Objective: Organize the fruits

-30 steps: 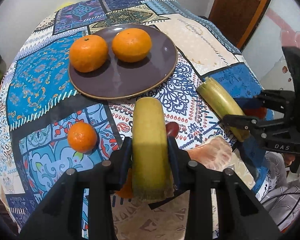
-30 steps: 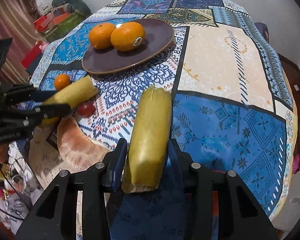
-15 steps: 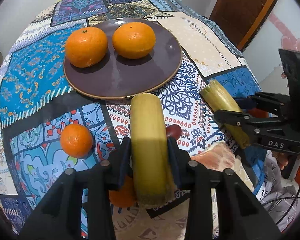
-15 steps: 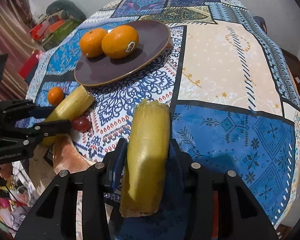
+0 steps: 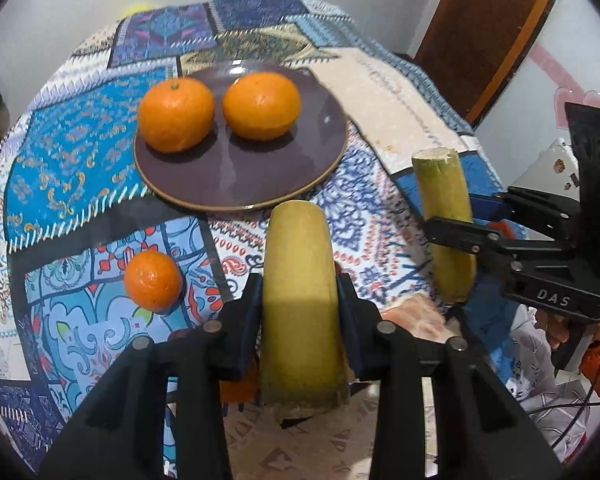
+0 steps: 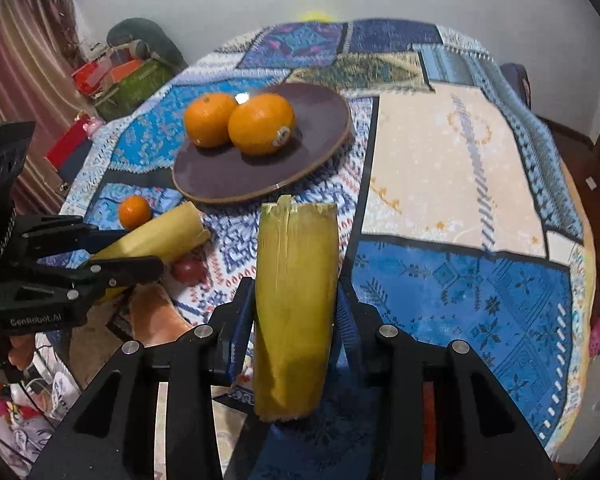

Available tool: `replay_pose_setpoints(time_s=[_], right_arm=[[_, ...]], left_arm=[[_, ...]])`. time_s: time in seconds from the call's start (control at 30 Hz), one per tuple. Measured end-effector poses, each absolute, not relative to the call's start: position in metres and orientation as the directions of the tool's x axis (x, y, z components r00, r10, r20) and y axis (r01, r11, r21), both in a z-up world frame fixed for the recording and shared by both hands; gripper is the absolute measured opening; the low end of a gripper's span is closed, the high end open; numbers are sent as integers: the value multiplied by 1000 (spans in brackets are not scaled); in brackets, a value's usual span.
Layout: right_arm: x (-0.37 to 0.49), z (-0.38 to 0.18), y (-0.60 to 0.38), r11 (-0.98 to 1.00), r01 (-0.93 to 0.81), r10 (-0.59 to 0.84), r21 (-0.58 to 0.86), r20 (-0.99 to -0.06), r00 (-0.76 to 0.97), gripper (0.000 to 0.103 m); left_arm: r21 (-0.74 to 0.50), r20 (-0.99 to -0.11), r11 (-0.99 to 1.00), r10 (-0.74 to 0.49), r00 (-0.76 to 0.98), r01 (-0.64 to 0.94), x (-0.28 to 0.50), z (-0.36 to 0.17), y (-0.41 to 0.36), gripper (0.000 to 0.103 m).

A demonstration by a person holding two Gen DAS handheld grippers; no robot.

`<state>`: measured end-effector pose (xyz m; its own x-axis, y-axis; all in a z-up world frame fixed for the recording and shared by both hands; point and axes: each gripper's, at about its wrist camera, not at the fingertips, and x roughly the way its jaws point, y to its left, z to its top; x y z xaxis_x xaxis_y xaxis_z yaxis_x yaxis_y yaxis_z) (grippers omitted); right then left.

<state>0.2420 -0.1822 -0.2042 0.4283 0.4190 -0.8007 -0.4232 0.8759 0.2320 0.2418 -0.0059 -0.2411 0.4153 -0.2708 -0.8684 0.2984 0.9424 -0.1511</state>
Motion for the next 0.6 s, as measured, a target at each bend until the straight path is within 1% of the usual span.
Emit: replay_pose_setpoints(time_s=[0.6], right_arm=[[253, -166, -168, 868, -454, 437, 203, -746, 502, 36]], left_arm=[[-155, -809, 955, -269, 524, 251, 247, -200, 7, 36]])
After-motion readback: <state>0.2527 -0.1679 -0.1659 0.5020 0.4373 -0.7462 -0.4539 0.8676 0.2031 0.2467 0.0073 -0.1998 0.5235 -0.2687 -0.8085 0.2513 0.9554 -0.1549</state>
